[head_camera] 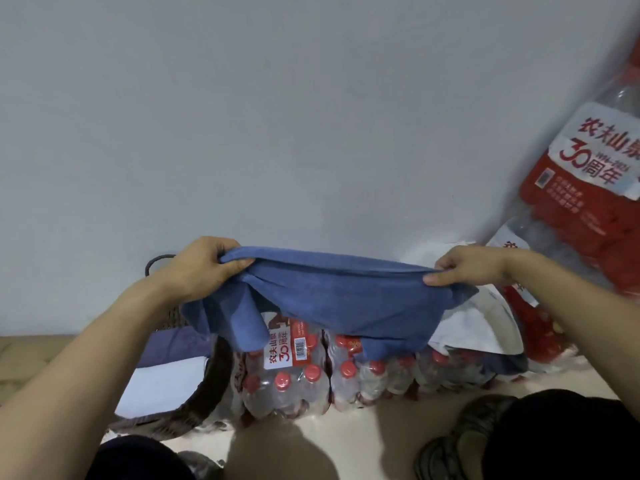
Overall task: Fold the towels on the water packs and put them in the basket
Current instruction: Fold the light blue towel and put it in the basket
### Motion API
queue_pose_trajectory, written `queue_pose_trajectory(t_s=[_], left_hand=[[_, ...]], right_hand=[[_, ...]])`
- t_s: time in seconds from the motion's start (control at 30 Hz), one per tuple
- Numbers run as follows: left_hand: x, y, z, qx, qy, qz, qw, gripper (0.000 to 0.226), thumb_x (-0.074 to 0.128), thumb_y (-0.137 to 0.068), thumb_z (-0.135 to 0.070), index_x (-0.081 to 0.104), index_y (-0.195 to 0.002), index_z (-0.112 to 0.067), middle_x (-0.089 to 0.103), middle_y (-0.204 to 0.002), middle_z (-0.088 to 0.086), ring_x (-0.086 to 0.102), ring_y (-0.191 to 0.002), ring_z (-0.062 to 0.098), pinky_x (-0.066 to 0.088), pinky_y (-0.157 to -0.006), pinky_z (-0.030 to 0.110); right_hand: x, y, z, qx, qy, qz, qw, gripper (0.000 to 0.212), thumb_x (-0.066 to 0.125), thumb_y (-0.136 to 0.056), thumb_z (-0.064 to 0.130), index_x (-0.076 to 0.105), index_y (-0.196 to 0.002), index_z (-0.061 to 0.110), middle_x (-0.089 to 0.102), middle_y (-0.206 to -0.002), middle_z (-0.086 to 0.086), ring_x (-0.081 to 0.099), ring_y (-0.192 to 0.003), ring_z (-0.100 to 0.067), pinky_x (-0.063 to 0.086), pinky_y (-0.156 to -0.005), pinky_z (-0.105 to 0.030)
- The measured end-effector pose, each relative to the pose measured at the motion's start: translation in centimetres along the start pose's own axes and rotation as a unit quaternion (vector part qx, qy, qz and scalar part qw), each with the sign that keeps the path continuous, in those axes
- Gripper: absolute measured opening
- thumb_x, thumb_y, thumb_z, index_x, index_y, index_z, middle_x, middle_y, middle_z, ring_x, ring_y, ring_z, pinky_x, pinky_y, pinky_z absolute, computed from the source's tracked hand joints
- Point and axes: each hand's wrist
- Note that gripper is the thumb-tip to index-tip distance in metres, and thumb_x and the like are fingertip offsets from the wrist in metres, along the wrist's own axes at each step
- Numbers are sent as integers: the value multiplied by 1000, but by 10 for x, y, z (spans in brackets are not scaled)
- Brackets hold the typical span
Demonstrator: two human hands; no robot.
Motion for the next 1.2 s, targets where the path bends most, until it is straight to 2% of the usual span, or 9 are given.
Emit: queue_pose_trajectory(t_s=[0.1,0.3,0.5,0.67,0.87,0.93,1.03,1.13,1.2], left_hand=[[2,2,7,-32,-5,55,998,25,63,-91,-36,67,-80,-15,68,-73,0,59,-69,13,45,-62,22],[9,-3,0,-52,50,73,995,58,43,-83,-67,73,-82,-18,74,-83,5,64,-77,13,53,-82,37],[25,-19,-18,-28,134,-94,986,14,65,-93,-21,75,-101,-16,72,-99,-5,63,-88,2,46,-73,10],[33,-16,-40,45,159,-106,981,30,63,-88,3,72,-111,-14,69,-108,-8,63,-89,-6,47,-77,2],[41,-7,-48,80,131,-17,988,51,52,-82,17,69,-119,-14,68,-119,-5,61,-109,-2,44,-90,5],[41,-4,-52,94,124,15,988,61,48,-78,22,68,-121,-17,68,-121,-7,59,-116,1,43,-92,6],[39,1,-64,99,183,85,975,76,40,-75,29,58,-132,-17,73,-107,-10,68,-96,-3,49,-74,6],[38,6,-70,99,271,158,944,86,30,-71,36,45,-141,-12,72,-112,5,70,-76,-1,51,-58,9],[40,6,-72,91,309,179,930,81,37,-72,32,48,-139,-13,67,-122,12,71,-97,11,59,-77,25]], right_hand=[[4,3,-13,0,-255,-4,967,39,64,-84,45,63,-87,6,69,-91,-12,64,-80,-17,51,-72,-26],[-10,4,1,-49,-407,-80,909,46,63,-84,46,72,-107,8,71,-110,-15,69,-95,-23,57,-81,-38],[-2,13,45,-138,-344,41,928,38,76,-77,50,75,-96,16,72,-100,-7,67,-89,-18,56,-70,-30],[59,-1,81,-139,-205,120,961,20,62,-94,34,71,-97,17,65,-89,6,58,-82,-8,47,-74,-24],[97,-25,97,-55,-178,1,983,29,62,-94,18,60,-123,15,64,-120,-8,63,-101,-21,53,-85,-34],[91,-28,105,-90,-225,-98,965,43,69,-90,23,53,-129,18,58,-124,-2,62,-104,-14,54,-83,-27],[86,-27,110,-191,-258,-59,945,64,76,-85,22,43,-140,23,53,-134,-1,58,-119,-15,53,-94,-30],[85,-23,112,-221,-196,-9,955,36,71,-90,22,62,-124,17,70,-113,3,66,-105,-8,55,-86,-26],[85,-21,116,-237,-204,-31,949,19,69,-91,22,70,-109,14,74,-97,4,70,-94,-7,54,-77,-23]])
Point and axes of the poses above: each hand's wrist, its own y-axis away from the middle knuckle, its own x-axis out of the palm, z = x × y
